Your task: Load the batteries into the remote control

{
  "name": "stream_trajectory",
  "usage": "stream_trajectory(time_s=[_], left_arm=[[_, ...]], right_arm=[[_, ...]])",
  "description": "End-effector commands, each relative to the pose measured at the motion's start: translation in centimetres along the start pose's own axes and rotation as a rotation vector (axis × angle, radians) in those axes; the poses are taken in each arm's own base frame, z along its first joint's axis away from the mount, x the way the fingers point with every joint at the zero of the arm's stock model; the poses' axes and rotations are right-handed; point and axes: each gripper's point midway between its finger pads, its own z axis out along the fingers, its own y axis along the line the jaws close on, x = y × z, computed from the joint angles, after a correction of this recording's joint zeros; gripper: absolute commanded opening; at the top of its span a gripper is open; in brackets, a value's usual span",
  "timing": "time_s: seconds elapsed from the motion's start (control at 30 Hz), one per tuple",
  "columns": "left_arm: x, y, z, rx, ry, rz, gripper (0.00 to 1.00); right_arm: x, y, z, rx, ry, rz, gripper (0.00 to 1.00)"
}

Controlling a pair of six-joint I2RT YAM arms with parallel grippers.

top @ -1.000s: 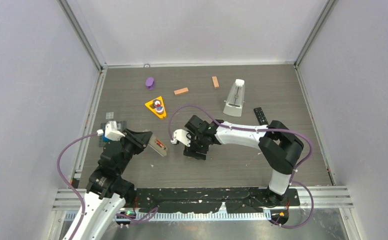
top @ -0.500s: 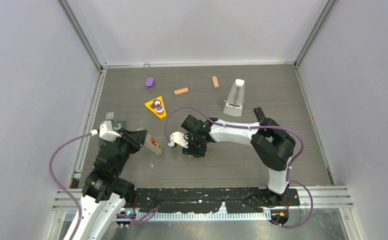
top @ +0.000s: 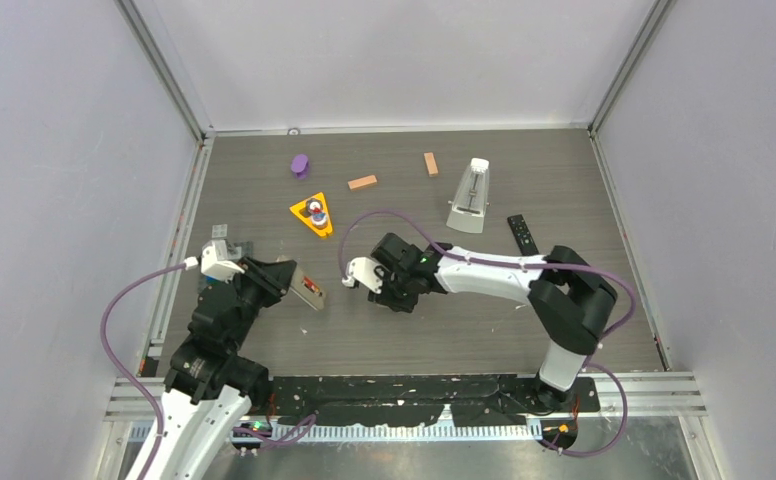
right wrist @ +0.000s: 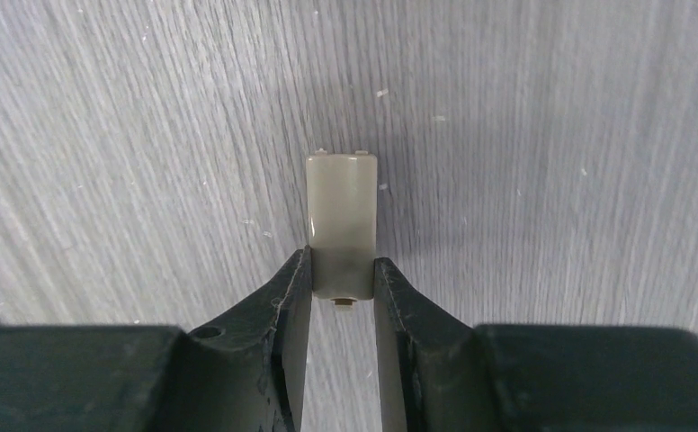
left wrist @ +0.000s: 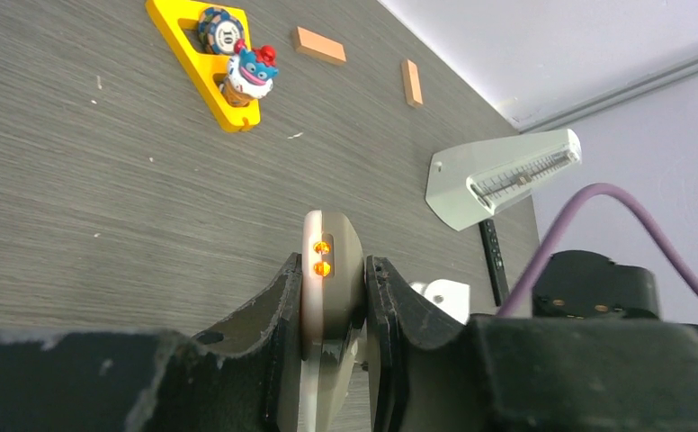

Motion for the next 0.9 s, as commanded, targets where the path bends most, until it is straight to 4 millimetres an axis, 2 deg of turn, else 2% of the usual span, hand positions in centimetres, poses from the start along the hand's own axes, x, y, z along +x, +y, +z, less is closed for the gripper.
stream_trajectory(time_s=[0.0, 0.1, 0.2, 0.33, 0.47, 0.57, 0.67, 0.87], left_arm=[[-0.5, -3.2, 0.2, 0.124, 0.018, -0.005, 0.00], [0.5, -4.2, 0.8, 0.171, 0.074, -0.010, 0.00], [1.7, -5.2, 1.5, 0.224, 0.136, -0.035, 0.00], [3.1, -6.8, 2.8, 0.330, 0.173, -0.130, 0.00], [5.2, -7.3, 4.7, 0.406, 0.199, -0.254, 0.00], [6.5, -8.8, 5.4, 0.436, 0.225, -0.256, 0.00], [8.1, -10.1, 6.5, 0.408, 0.237, -0.249, 0.00], [11.0, -12.0, 8.7, 0.394, 0.242, -0.313, 0.00]], right_arm=[[-3.8, -2.3, -4.8, 0.118, -0.206, 0.174, 0.21], [-4.1, -2.6, -7.0, 0.129, -0.277, 0.304, 0.23], [-3.2, -2.8, -8.3, 0.166, -0.299, 0.391, 0.23], [-3.0, -3.2, -11.1, 0.226, -0.391, 0.559, 0.24], [-3.2, -3.3, -12.3, 0.244, -0.514, 0.779, 0.24], [-2.6, -3.6, -13.0, 0.283, -0.571, 0.916, 0.24], [-2.4, -3.8, -14.2, 0.311, -0.611, 0.971, 0.24], [-1.6, -3.8, -14.9, 0.340, -0.610, 1.008, 0.24]])
